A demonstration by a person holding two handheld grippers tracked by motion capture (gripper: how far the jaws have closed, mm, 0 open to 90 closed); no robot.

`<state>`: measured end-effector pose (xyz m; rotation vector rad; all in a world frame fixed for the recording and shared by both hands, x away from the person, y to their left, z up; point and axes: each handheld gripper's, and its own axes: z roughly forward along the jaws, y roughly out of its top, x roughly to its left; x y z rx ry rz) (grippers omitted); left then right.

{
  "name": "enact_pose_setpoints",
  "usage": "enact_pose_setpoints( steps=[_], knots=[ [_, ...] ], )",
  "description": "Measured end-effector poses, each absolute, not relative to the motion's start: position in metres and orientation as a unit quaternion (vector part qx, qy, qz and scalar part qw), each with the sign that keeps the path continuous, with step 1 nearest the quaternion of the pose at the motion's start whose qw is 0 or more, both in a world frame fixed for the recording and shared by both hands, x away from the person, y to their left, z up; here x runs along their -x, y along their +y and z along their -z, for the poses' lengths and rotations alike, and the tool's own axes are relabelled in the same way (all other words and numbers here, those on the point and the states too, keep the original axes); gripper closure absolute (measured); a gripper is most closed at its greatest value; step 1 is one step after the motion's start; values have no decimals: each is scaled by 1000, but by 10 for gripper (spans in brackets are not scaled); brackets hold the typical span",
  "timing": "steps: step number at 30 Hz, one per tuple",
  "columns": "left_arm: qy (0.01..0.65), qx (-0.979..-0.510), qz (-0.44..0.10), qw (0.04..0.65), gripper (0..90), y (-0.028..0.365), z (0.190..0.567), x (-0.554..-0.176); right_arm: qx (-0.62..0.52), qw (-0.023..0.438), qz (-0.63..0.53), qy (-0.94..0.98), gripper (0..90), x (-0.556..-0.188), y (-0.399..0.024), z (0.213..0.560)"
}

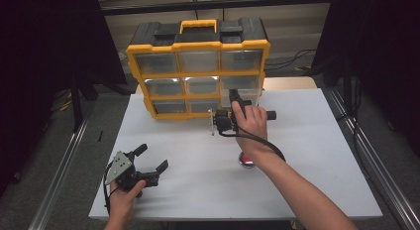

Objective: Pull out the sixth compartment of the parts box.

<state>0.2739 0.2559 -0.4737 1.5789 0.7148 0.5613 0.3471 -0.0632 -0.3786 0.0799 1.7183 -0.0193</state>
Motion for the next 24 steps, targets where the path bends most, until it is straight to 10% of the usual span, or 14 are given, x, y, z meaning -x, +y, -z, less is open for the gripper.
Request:
enact_pose_setpoints(
  steps=[24],
  knots=[
    [310, -683, -242, 615, 22, 255, 474, -274, -33, 650, 1, 759, 790, -338, -63, 378]
  ],
)
